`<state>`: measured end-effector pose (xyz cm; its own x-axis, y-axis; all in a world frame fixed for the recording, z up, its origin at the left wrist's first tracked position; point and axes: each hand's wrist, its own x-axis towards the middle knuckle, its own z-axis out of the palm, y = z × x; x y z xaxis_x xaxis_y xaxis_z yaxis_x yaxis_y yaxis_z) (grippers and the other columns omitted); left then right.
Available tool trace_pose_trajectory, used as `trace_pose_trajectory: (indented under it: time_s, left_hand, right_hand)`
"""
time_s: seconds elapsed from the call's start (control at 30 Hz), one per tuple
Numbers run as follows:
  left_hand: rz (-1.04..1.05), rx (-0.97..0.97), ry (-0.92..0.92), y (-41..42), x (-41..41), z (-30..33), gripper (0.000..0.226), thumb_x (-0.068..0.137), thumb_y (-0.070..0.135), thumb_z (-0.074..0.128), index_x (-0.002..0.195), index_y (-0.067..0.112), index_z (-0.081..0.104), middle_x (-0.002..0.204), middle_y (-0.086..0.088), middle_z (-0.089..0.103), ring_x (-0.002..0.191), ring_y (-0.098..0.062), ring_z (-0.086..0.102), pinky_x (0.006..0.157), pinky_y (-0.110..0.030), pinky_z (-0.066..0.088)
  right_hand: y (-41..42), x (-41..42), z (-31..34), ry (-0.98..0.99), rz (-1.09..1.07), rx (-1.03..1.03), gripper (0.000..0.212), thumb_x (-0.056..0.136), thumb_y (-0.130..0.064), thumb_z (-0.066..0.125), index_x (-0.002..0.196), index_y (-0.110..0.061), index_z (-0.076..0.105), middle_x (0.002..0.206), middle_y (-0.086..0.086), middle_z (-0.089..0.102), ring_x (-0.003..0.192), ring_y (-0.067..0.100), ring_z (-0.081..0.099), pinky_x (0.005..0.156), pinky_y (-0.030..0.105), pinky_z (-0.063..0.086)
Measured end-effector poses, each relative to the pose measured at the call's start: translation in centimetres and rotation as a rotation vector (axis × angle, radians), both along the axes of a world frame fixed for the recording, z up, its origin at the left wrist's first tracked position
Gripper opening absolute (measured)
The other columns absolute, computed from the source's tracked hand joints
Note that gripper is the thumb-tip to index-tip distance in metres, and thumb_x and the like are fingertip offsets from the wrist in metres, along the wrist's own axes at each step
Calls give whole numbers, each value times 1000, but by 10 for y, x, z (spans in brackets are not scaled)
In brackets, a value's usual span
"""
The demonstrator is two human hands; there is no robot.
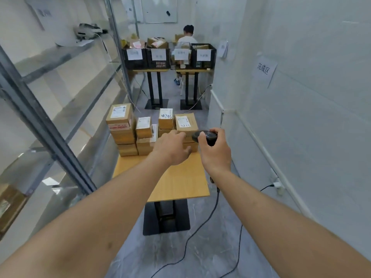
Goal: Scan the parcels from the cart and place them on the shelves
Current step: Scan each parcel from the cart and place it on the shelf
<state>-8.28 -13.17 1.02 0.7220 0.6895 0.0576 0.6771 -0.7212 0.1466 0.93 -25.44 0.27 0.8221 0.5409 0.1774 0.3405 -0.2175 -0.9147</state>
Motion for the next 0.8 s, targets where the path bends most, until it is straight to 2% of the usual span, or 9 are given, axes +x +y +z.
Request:
trace_pose_trajectory:
  time_s: [0.2,0.33,0.47,0.53,0.7,0.8]
  left_hand:
    - [-16,-59,27,52,64,-21,55,98,57,54,143,26,53,138,-6,57,120,-33,58,90,-47,54]
    - [25,-94,57,85,108,-41,53,99,56,54,138,20,54,138,-9,56,120,-34,57,94,-51,54]
    - [101,-121,76,118,160,-62,56,100,56,53,142,19,53,144,-9,54,126,-35,55,100,-51,51]
    - [151,-124,87,134,187,-71,56,100,57,54,141,20,53,142,-8,55,125,-34,55,98,-50,51]
    - [287,-170,94,168,244,-94,56,98,60,54,136,20,53,134,-8,55,119,-32,57,91,-47,53]
    - [369,-204,92,185,268,-105,55,97,60,56,133,20,53,134,-8,54,121,-32,55,89,-46,52]
  right_hand:
    - [42,69,-22,18,-51,-62,20,101,-52,56,114,-41,46,95,-18,62,90,15,65,75,38,58]
    - [74,121,-42,44,-45,-101,22,101,-54,55,115,-40,46,95,-16,62,88,15,65,73,37,57]
    - [114,180,-61,64,-1,-123,23,101,-52,56,116,-37,49,94,-17,61,83,5,60,62,25,43]
    - [137,212,-70,84,32,-138,24,101,-51,57,118,-36,50,93,-18,61,82,0,58,61,23,39]
    - [187,277,-97,140,179,-190,26,101,-52,57,120,-37,50,97,-18,64,90,15,66,76,38,56]
    - [214,304,-111,159,250,-231,25,101,-53,56,119,-39,48,99,-16,66,89,18,68,79,45,60]
